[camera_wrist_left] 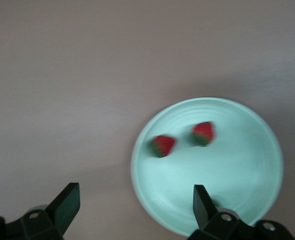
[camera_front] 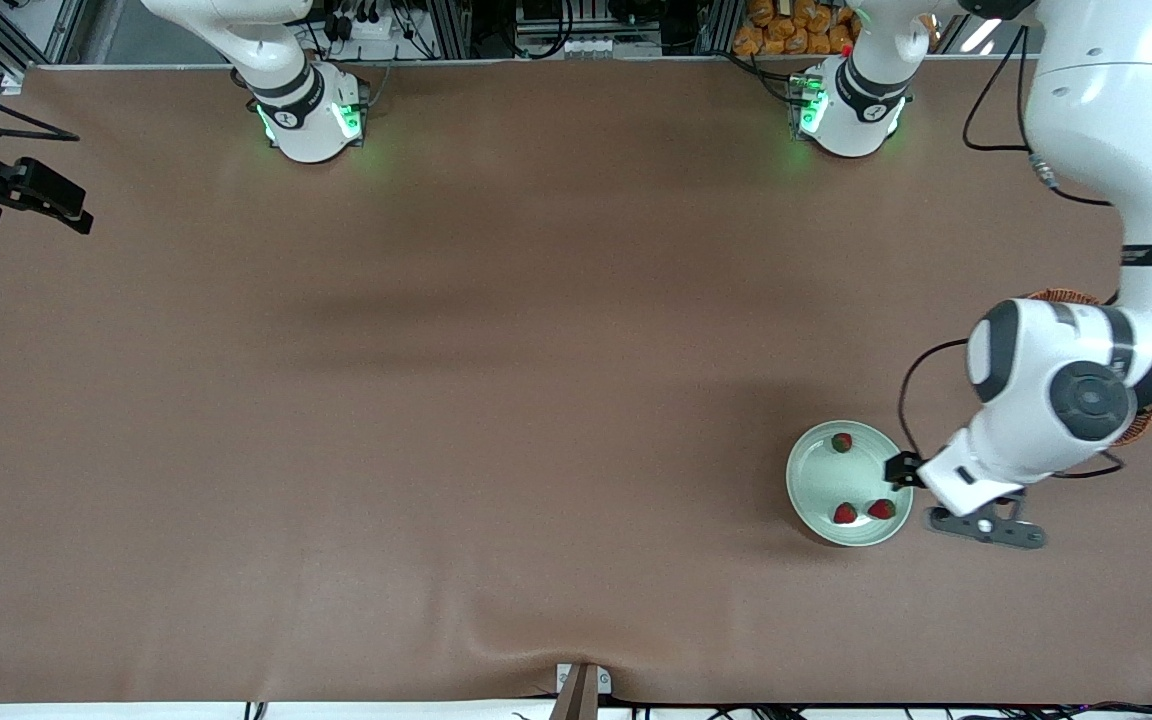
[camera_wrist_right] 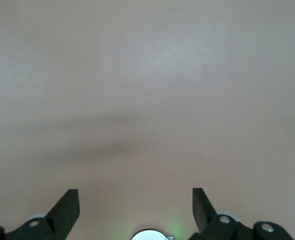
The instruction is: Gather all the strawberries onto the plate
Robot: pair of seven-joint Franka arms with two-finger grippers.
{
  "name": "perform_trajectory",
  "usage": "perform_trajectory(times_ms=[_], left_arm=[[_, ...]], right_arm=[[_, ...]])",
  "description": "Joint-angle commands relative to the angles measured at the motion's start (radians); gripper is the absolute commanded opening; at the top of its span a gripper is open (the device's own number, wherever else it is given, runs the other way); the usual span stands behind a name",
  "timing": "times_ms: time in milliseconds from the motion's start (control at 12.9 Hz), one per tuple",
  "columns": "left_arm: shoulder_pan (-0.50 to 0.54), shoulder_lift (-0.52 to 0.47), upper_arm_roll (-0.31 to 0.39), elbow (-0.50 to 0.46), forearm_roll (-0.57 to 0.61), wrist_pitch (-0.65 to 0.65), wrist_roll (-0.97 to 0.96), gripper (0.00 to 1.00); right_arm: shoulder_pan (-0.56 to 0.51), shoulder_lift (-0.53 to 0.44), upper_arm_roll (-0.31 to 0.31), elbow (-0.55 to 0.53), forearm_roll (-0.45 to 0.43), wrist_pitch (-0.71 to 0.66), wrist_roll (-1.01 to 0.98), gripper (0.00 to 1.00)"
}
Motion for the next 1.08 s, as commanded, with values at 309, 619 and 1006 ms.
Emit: perform_trajectory(times_ms=[309, 619, 1006], left_arm=[[0.023, -0.096, -0.007, -0.003, -0.027, -0.061, -0.005, 1.00], [0.017, -0.214, -0.007, -0.001, -0.096, -0.156, -0.013, 1.00], [-0.049, -0.384, 0.004, -0.003, -0.148, -0.393, -0.122, 1.00]], right_arm=[[0.007, 0.006, 0.000, 0.020, -0.002, -0.015, 0.016, 1.00], [0.008, 0.008, 0.000, 0.020, -0.002, -0.015, 0.014, 1.00], [0.008, 0.008, 0.002, 0.020, -0.002, -0.015, 0.016, 1.00]])
